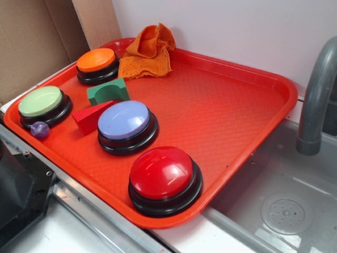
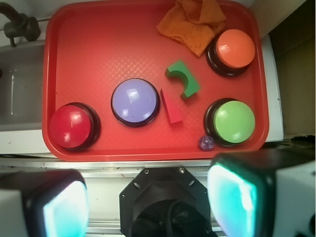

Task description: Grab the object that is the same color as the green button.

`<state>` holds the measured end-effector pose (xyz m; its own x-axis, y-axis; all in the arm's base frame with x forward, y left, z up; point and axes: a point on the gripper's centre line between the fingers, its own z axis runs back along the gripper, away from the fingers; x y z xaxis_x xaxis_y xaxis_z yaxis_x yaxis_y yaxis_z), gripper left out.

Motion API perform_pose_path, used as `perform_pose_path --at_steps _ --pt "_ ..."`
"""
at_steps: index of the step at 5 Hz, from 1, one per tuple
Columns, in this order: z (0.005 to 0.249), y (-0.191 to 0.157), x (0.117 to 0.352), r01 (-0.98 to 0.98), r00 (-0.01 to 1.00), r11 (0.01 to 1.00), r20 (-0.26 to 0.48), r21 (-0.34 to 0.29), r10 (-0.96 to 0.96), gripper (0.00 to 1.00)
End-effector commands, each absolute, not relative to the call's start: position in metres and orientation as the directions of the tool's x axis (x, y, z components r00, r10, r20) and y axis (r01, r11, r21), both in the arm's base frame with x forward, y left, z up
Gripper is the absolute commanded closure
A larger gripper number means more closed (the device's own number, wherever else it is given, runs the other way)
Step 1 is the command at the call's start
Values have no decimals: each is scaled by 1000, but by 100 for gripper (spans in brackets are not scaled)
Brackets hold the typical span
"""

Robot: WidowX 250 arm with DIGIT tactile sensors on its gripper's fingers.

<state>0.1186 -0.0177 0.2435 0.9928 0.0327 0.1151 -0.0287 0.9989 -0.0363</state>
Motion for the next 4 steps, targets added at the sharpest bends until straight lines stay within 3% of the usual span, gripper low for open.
perform_pose_path --at_steps 1,4 --pt "243 -18 119 -29 993 999 115 -36 33 0" --pt "202 19 163 17 985 998 173 -55 -7 0"
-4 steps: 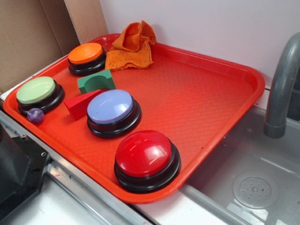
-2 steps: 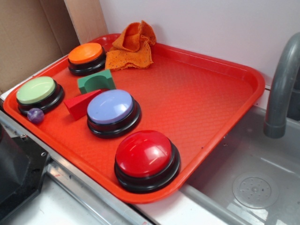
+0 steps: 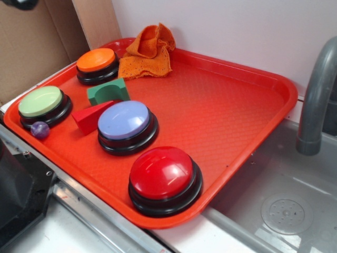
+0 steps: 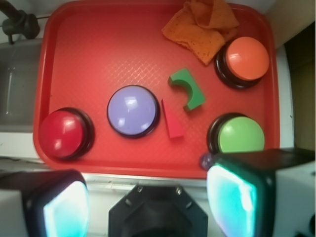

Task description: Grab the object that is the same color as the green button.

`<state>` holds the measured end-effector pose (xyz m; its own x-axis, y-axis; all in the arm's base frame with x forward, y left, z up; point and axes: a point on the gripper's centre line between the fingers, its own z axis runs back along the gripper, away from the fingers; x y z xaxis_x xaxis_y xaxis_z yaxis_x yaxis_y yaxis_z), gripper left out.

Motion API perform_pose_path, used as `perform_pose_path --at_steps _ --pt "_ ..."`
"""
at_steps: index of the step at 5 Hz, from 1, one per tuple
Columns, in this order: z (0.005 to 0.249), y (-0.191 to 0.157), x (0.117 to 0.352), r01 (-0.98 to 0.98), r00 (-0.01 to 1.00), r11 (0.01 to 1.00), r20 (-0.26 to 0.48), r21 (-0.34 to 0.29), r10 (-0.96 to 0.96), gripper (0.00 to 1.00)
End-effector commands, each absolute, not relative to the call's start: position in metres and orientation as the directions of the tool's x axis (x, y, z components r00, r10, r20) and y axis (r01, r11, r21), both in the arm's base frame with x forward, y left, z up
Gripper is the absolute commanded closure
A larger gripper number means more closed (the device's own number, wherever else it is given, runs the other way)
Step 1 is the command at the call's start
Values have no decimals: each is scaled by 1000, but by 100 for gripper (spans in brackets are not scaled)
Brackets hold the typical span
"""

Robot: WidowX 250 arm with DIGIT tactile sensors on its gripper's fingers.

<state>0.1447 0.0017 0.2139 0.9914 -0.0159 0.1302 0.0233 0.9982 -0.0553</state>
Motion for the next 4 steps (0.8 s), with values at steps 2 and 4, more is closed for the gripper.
perform_pose_path --at_steps 2,4 --pt "150 48 193 -54 976 998 208 -28 59 0" --pt "92 72 207 -210 964 977 159 -24 211 0"
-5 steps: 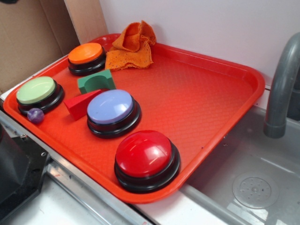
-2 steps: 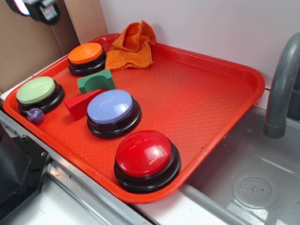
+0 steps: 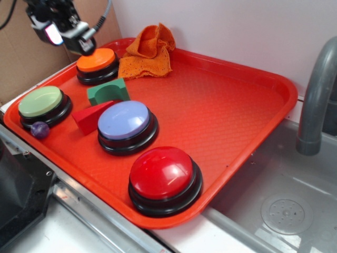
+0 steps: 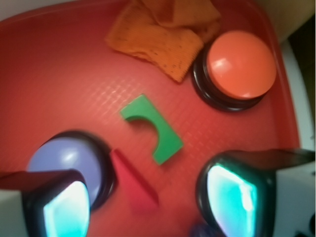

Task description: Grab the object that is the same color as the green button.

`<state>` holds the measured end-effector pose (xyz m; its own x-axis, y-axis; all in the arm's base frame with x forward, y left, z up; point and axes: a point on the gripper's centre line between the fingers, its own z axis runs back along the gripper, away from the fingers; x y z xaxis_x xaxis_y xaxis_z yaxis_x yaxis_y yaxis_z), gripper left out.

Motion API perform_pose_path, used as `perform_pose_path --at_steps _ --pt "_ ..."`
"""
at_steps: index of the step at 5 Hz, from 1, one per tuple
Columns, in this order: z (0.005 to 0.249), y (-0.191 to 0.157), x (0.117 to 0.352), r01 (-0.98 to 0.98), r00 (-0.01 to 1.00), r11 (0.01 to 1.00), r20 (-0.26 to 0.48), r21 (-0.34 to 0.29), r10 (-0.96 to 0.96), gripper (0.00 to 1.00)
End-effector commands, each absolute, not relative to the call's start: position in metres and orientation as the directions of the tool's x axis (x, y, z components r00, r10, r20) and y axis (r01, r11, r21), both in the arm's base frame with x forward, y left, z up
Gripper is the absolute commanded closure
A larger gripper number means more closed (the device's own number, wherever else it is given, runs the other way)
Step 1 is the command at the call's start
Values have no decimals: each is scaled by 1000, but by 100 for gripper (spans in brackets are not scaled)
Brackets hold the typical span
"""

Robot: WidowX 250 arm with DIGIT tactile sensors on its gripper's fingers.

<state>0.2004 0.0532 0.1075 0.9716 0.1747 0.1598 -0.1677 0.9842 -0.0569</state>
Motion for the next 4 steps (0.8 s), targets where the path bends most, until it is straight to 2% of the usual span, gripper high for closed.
perform_pose_path --at_steps 1,4 --pt "72 80 213 -225 963 974 148 -10 224 0" --pt "40 83 221 -245 964 970 101 -9 244 0"
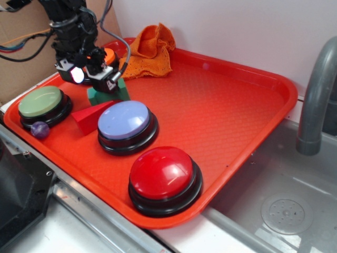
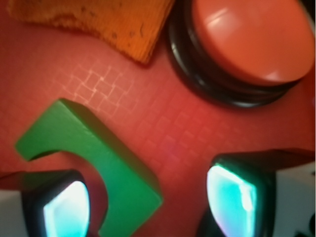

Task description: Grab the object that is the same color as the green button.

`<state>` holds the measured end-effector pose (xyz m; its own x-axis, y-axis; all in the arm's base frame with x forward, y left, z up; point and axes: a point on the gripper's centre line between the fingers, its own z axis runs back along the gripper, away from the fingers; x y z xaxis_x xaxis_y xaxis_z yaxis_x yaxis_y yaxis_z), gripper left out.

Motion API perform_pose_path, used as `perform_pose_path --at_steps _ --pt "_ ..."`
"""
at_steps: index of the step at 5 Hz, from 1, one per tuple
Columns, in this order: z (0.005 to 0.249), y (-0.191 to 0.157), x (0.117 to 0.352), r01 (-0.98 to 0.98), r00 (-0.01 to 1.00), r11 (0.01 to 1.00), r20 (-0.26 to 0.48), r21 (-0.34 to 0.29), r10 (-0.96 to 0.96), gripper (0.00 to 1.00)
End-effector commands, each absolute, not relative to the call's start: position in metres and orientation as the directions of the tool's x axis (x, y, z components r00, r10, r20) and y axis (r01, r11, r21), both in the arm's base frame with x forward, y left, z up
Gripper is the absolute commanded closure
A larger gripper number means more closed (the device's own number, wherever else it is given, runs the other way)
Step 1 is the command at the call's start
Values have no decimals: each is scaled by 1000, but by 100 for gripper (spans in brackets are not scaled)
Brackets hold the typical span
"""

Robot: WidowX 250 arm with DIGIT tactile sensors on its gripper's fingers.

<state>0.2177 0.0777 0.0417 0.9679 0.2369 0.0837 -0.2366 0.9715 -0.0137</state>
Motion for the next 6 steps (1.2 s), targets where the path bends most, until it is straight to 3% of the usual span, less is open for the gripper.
perform_pose_path --at_steps 1,2,3,4,6 --pt "33 81 222 -259 962 966 91 7 258 0" --pt "30 83 221 -256 965 967 59 4 255 81" --pt "28 83 222 -268 962 963 49 -1 268 96" --pt "25 81 221 -275 961 962 41 -7 275 100" --pt "52 71 227 -271 961 962 63 21 269 100"
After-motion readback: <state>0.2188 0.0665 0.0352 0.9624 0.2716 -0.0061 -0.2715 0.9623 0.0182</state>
